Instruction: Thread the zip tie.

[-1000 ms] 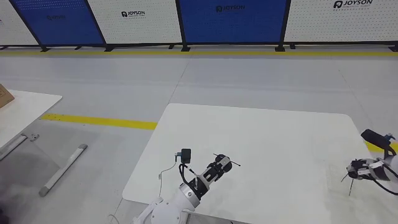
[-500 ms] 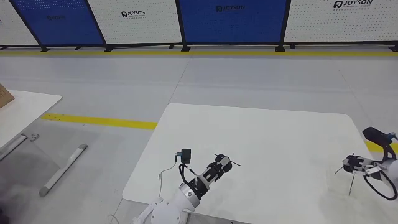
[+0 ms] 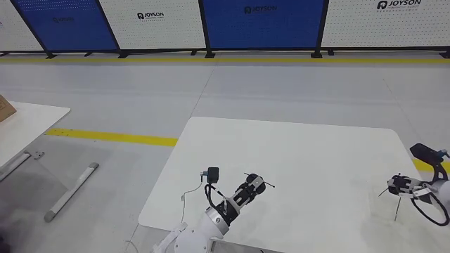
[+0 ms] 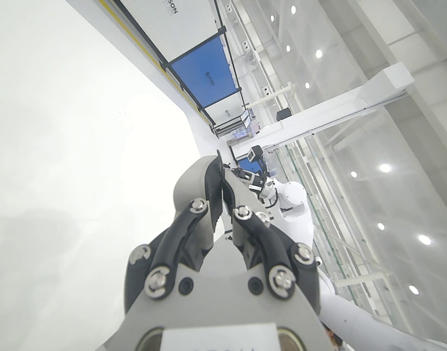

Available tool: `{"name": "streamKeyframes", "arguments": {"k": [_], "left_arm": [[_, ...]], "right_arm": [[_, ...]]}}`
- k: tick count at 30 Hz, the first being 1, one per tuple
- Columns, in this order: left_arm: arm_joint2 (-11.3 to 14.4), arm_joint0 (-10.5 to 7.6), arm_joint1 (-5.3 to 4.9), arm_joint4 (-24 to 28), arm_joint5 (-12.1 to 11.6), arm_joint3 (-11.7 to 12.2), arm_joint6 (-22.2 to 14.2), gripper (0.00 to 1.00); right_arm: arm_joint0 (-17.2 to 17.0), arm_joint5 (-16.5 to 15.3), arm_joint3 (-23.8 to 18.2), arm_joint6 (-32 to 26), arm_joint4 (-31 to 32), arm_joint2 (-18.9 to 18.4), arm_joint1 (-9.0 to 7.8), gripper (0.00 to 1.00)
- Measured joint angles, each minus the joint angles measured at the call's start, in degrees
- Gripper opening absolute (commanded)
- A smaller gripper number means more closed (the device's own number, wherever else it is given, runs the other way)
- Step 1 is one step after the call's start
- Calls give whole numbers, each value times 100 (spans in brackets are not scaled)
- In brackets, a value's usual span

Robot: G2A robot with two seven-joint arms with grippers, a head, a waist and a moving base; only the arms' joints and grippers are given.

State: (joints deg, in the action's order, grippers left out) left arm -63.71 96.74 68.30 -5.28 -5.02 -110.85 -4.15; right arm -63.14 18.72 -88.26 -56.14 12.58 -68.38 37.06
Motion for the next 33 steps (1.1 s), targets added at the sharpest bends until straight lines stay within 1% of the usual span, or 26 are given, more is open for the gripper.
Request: {"name": "streamKeyframes", "arguments": {"k": [3,6,8,10,13,16,20,25,27,30,31,33], "left_arm": [[159,-172,20,-275,148,50,-6,0],[253,-445,29,-521,368,214,-231,0],[259,-667,34,-559,526,336,-437,0],[247,-840,32,-569,599,422,-650,0],[140,-992,1,-662,637,489,-978,0],[-4,-1022,-14,-482,674,554,-1076,0],[-19,-1074,-9,-311,700,808,-1112,0],[-11,-1080,-6,-303,700,829,-1096,0],[-11,-1079,-6,-304,700,828,-1096,0],[-11,-1079,-6,-304,699,828,-1097,0],[-11,-1079,-6,-304,699,828,-1097,0],[-11,-1079,-6,-304,699,828,-1097,0]], "right_arm": [[0,0,0,0,0,0,0,0],[0,0,0,0,0,0,0,0],[0,0,0,0,0,0,0,0],[0,0,0,0,0,0,0,0],[0,0,0,0,0,0,0,0],[0,0,0,0,0,0,0,0],[0,0,0,0,0,0,0,0],[-1,-1,-1,1,0,0,0,0],[-53,-100,-51,106,-95,-49,7,0],[-394,-555,-244,540,-548,-337,-3,0],[-598,-682,-352,760,-694,-477,-14,0],[-936,-760,-569,1122,-889,-673,-22,0]]}}
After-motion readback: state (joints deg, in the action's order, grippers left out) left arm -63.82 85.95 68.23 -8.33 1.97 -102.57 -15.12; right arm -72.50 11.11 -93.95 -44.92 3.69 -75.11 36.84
